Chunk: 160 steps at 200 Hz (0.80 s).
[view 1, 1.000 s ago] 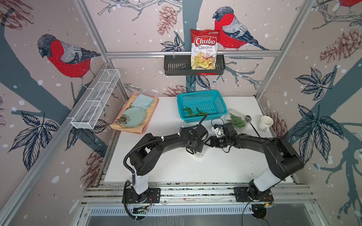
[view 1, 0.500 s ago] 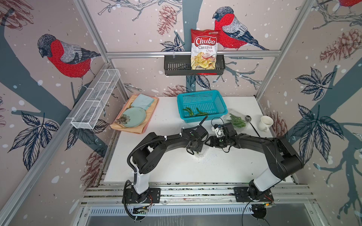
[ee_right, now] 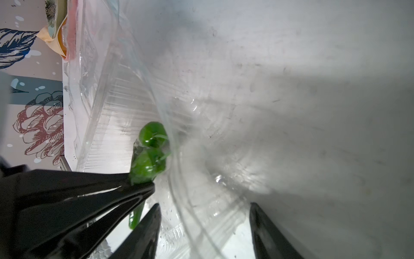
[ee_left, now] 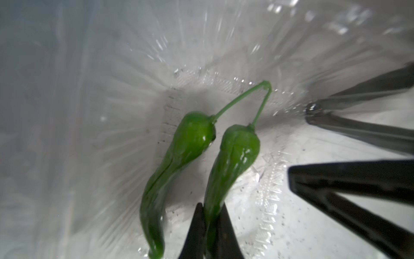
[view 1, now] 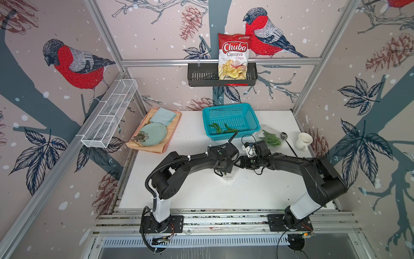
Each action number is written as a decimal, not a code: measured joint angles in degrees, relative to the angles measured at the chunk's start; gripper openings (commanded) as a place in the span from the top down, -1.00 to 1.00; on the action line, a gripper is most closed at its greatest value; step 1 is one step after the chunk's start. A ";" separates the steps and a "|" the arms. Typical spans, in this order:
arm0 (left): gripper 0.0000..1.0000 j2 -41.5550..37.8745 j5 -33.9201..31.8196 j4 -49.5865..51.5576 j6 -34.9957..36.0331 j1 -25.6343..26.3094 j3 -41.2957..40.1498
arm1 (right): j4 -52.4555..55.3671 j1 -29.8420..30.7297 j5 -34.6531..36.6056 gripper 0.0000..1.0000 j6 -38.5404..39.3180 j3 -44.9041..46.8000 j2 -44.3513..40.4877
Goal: Take small green peppers out of containers
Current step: Pick up the green pepper from the packing box, then place the green pepper in the basket.
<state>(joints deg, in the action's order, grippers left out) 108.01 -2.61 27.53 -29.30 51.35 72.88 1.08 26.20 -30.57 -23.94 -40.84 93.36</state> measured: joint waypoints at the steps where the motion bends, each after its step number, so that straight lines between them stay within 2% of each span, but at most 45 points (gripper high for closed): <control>1: 0.92 -0.15 0.00 0.13 -0.07 0.00 0.11 | 0.02 0.00 0.00 -0.27 0.00 0.00 0.00; 54: 0.96 -5.01 -0.98 7.04 -0.90 0.00 6.08 | 0.09 -0.48 -0.42 -0.27 0.20 -0.04 0.17; 95: 0.96 -6.10 -2.21 12.79 -0.39 -2.03 14.82 | -0.11 -0.76 -1.22 -0.27 0.44 0.04 0.39; 123: 0.95 -3.50 -2.25 15.58 1.51 -5.90 25.00 | -0.15 -0.83 -1.42 -0.27 0.90 0.00 0.57; 160: 0.95 4.87 -3.52 18.40 5.88 -9.38 42.42 | -0.37 -0.85 -1.86 -0.27 1.40 -0.09 1.36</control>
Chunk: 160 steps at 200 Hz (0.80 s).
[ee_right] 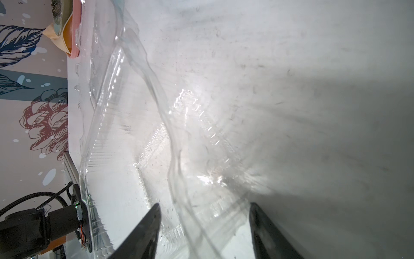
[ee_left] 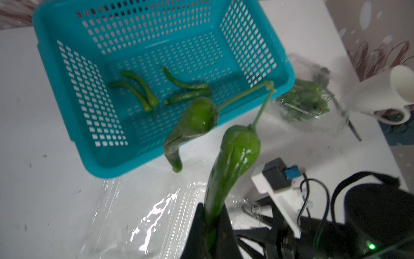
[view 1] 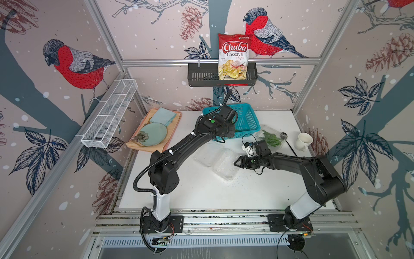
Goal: Take small green peppers out of containers
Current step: Place the green pepper in the basket.
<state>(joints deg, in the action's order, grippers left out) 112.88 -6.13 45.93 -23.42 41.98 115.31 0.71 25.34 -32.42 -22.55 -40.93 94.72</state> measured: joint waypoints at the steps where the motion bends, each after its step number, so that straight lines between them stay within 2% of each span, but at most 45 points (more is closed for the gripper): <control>1: 0.95 0.17 0.02 0.02 0.04 -0.07 0.33 | 0.00 0.00 -0.02 -0.27 0.04 0.00 0.02; 20: 0.96 5.68 0.02 -0.35 1.31 -2.49 8.31 | -0.07 -0.04 -0.59 -0.27 0.09 -0.22 0.52; 39: 0.96 10.99 0.17 -1.27 1.38 -5.18 12.63 | -0.24 -0.13 -1.01 -0.27 0.13 -0.37 0.87; 71: 0.97 18.10 1.51 -4.66 1.33 -8.83 13.20 | -0.48 -0.09 -1.11 -0.27 0.22 -0.35 1.01; 119: 0.95 26.99 3.08 -6.73 1.31 -11.13 13.62 | -1.29 0.02 -1.29 -0.27 0.26 -0.20 1.18; 139: 0.87 29.11 2.80 -6.62 1.29 -11.54 13.62 | -1.25 0.09 -1.31 -0.27 0.28 -0.44 1.36; 160: 0.59 30.34 2.60 -6.32 1.33 -11.65 13.62 | -1.11 0.11 -1.42 -0.27 0.31 -0.74 1.64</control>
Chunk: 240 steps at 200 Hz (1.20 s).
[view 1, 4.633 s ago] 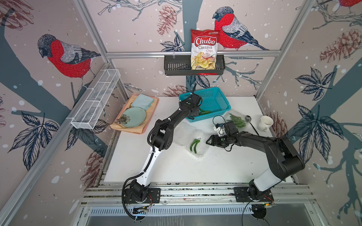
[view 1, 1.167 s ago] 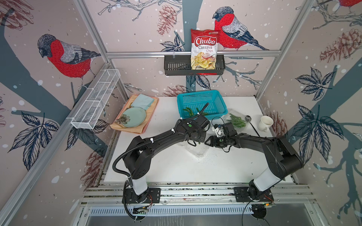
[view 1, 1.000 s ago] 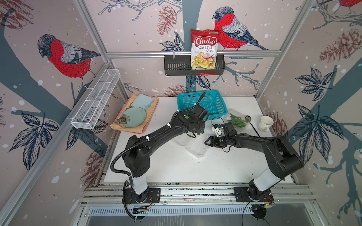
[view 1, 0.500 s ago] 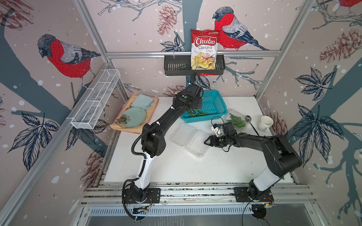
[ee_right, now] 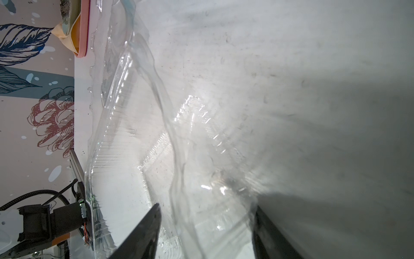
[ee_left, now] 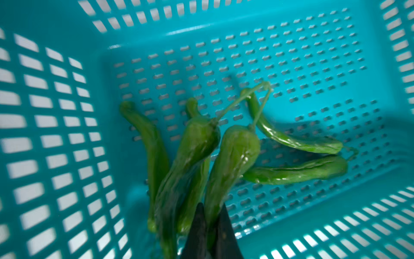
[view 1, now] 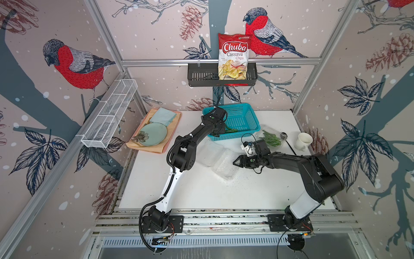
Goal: Take small green peppers out of containers
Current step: Place the green pepper in the basket, then move the packing box to the center of the board.
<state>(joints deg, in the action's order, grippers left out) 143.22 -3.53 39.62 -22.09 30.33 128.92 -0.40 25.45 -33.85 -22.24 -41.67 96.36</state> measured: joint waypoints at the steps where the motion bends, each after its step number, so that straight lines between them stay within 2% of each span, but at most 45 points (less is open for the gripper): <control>1: 0.56 0.04 0.00 0.00 0.00 0.00 0.00 | 0.00 0.00 0.00 -0.27 0.00 -0.02 0.02; 32: -0.63 0.13 -0.74 0.22 1.05 -0.07 -0.07 | -0.02 0.00 -0.28 -0.27 0.24 -0.33 0.39; 47: -0.92 -0.57 -1.05 0.35 1.16 -0.07 -0.31 | 0.13 0.02 -0.42 -0.27 0.46 -0.52 0.50; 76: -0.92 -4.76 -2.10 1.62 1.11 -0.07 -0.33 | 0.92 0.31 -0.22 -0.27 1.01 -1.07 0.66; 105: -0.92 -14.05 -3.65 2.12 0.37 -0.07 -4.26 | 1.03 0.90 0.20 -0.26 1.03 -1.53 0.87; 129: -0.92 -24.39 -5.20 1.38 -1.03 -0.07 -15.56 | 0.57 1.57 0.13 -0.25 0.83 -2.27 1.79; 187: -0.92 -49.96 -11.30 0.85 -5.95 -2.12 -51.63 | -0.98 7.98 -0.09 -0.19 -1.66 -9.05 7.89; 214: -0.92 -59.23 -11.80 0.98 -7.78 -4.13 -61.88 | -1.09 12.35 -0.15 -0.19 -2.32 -14.53 12.24; 240: -0.91 -67.34 -11.93 1.40 -9.09 -6.88 -68.13 | -2.32 16.33 -1.42 -0.16 -4.74 -19.78 16.83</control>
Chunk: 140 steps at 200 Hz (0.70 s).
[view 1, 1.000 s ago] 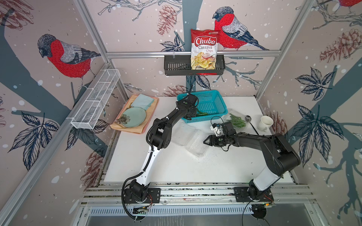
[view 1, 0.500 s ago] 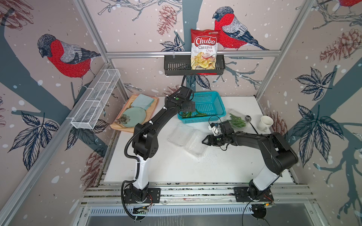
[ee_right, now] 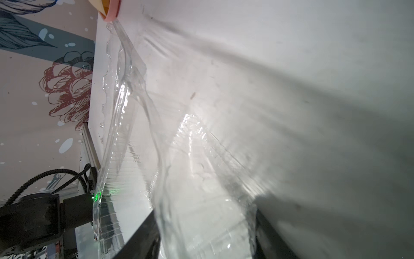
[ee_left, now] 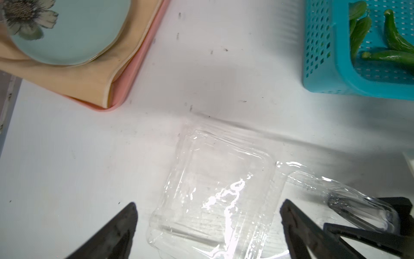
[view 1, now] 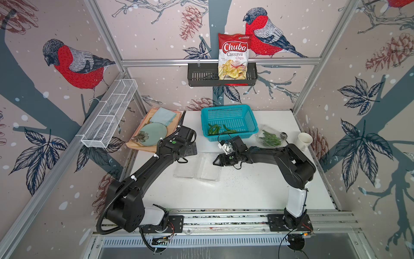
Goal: Take small green peppers out of containers
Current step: Move the packing box to the center of the board.
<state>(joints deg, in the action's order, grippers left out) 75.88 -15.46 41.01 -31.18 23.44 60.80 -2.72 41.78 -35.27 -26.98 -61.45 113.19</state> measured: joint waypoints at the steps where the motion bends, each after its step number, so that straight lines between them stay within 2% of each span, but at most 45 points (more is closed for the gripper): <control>1: -0.91 -0.17 0.02 0.00 -0.02 -0.07 -0.13 | -0.04 0.09 -0.09 -0.16 -0.11 -0.13 0.13; 30: -0.90 -6.56 0.04 0.28 -0.31 -1.46 -4.44 | -2.29 4.15 -1.92 -0.12 -4.79 -5.77 5.11; 74: -0.89 -11.78 -0.09 1.70 -0.52 -1.70 -8.37 | -5.33 9.64 -3.17 -0.03 -14.75 -13.79 11.80; 140: -0.88 -15.45 -1.16 2.12 -1.40 -1.75 -9.75 | -4.61 14.60 0.55 0.03 -25.88 -22.91 17.49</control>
<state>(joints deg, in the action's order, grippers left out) 60.42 -16.62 43.13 -32.58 21.69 51.05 -7.33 56.38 -34.72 -52.86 -84.36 130.67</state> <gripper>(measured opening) 0.942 0.489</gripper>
